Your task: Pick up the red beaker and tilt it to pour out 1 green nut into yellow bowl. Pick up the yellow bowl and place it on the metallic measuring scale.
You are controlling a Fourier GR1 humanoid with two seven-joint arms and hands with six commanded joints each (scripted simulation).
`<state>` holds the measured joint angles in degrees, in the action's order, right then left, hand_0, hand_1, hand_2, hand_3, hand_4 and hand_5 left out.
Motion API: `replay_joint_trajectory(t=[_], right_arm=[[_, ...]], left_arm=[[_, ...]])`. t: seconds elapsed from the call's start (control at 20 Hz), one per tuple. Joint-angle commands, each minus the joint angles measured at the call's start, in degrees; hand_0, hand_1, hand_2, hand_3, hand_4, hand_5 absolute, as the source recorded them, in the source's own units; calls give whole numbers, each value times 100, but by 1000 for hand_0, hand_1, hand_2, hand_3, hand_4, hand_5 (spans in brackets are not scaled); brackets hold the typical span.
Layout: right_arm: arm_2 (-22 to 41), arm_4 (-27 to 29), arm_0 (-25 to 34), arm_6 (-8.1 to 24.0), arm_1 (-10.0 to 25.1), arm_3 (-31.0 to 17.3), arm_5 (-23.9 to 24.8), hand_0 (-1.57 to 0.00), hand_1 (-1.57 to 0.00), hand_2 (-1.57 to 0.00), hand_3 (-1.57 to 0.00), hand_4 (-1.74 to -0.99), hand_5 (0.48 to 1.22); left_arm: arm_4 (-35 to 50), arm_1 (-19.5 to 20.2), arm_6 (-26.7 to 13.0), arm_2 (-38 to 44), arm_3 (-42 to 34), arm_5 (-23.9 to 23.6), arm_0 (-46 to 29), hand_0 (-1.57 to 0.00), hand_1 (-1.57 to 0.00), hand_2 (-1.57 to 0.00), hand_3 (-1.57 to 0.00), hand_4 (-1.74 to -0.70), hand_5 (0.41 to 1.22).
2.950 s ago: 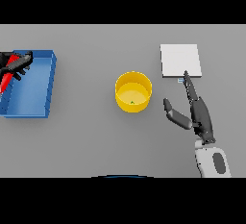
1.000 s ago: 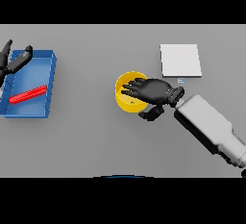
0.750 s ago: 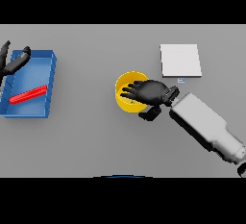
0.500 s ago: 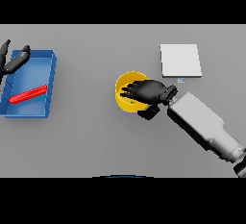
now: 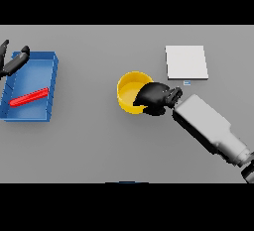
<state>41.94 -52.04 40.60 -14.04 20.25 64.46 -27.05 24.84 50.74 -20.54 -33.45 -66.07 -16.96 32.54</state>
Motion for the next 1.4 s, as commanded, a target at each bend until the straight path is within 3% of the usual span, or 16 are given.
replay_joint_trajectory(t=[0.0, 0.15, 0.45, 0.7, 0.8, 0.85, 1.15, 1.35], right_arm=[[17, -8, 1, -86, 73, 21, 4, -1356, -1341, -1192, -1041, -1660, 1163], [28, -21, 21, -95, 67, 3, 154, -1461, -1453, -1264, -1218, -1699, 1191], [-240, 180, -3, 59, 199, 205, 62, -1542, -1540, -1331, -1340, -1730, 1213], [-640, 527, -2, 289, 562, 922, -433, -1562, -1561, -1429, -1228, -1737, 1218], [-788, 530, 9, 288, 756, 1065, -378, -1565, -1565, -1426, -1194, -1739, 1219], [-863, 521, -8, 469, 782, 1104, -348, -1566, -1566, -1455, -1180, -1739, 1220], [-1044, 463, 189, 802, 684, 984, -224, -1565, -1570, -1513, -1155, -1741, 1220], [-1270, 412, 373, 656, 809, 485, 86, -1568, -1570, -1537, -1153, -1741, 1221]], left_arm=[[-7, -11, 33, 4, 87, 39, 10, 1, 1, 1, 1, -725, 698], [-35, -78, 11, -34, 154, 70, 55, 1, 1, 1, 1, -719, 697], [-13, 2, 2, -11, 81, 83, 33, 1, 1, 1, 1, -717, 696], [-59, -47, -20, -70, 77, 53, -13, 1, 1, 1, 1, -723, 692], [-88, -69, -94, -95, 52, 23, 55, 1, 1, 1, 1, -717, 686], [-47, 20, -50, -59, -1, 88, 21, 1, 1, 1, 1, -714, 686], [-20, 23, -75, -40, -22, 64, 20, 1, 1, 1, 1, -723, 698], [-10, 93, -154, -50, -182, 19, -24, 1, 1, 1, 1, -730, 719]])
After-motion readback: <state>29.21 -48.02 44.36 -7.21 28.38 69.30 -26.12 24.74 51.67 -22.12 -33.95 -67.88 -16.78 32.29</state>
